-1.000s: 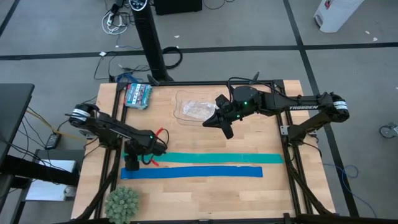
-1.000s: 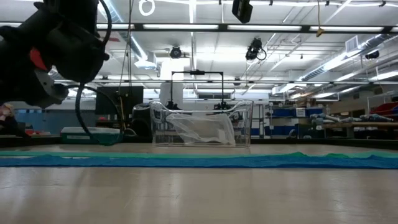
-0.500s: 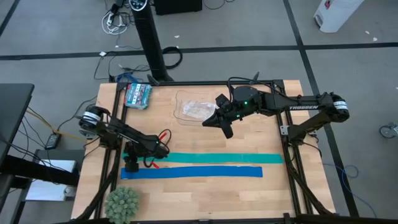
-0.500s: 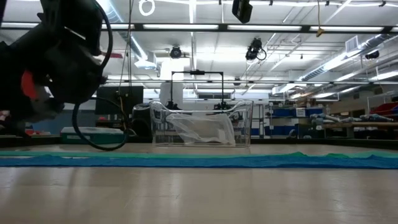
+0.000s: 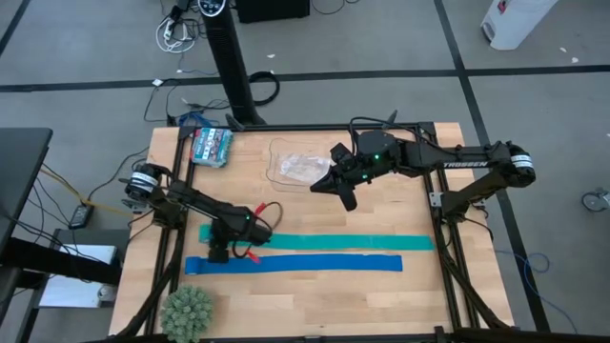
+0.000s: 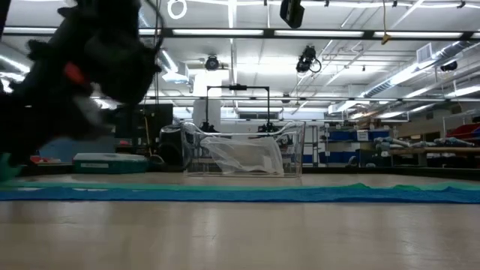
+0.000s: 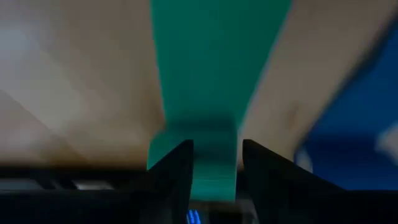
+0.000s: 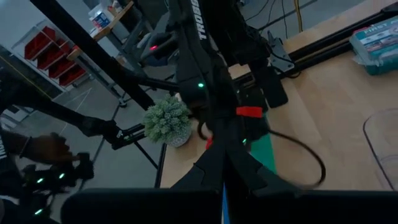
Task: Roll bandage
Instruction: Roll the green bandage
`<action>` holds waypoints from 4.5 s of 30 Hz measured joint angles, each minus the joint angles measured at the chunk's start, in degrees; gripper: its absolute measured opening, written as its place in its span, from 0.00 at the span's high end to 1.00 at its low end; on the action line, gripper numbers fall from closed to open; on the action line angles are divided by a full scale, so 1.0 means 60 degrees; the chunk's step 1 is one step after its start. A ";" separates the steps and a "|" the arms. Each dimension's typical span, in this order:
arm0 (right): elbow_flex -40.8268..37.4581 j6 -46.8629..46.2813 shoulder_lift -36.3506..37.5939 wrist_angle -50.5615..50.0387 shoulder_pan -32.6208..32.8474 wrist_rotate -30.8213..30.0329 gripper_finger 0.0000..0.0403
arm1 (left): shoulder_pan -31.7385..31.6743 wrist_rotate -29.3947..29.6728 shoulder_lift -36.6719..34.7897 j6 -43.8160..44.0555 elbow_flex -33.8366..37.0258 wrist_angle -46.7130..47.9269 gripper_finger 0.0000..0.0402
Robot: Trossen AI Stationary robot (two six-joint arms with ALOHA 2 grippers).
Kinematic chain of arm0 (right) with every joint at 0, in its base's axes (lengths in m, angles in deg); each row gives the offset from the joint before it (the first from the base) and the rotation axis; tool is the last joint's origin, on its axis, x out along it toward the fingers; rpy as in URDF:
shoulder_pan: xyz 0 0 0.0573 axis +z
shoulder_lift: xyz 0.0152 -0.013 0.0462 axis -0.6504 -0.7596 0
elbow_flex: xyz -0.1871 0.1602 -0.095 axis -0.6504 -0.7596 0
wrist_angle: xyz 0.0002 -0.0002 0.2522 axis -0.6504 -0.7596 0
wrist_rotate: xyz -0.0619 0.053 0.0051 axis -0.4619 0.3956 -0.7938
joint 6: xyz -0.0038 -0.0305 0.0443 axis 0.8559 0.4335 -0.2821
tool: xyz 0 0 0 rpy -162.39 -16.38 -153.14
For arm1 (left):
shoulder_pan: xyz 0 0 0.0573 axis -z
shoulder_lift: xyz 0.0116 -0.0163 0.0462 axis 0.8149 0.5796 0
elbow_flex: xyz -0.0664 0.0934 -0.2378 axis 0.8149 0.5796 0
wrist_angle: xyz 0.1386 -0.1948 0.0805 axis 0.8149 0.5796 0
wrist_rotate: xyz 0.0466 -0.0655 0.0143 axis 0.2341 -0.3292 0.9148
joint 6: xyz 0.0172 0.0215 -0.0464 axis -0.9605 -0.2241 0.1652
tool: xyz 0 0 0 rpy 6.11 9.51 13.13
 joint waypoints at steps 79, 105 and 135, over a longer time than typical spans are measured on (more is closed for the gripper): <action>0.0000 0.0685 0.0433 -0.0940 0.0243 -0.0215 0.98 | -0.1434 0.0955 -0.2319 0.0765 -0.0115 -0.3005 0.27; 0.0000 0.0594 0.0426 -0.1082 0.0223 -0.0244 0.98 | -0.1434 0.0480 -0.1249 0.0551 -0.0180 -0.2277 0.34; 0.0014 0.0402 0.1954 -0.2521 -0.1589 0.0397 0.98 | -0.1451 0.2569 -0.1304 0.0996 -0.6574 -0.1619 0.42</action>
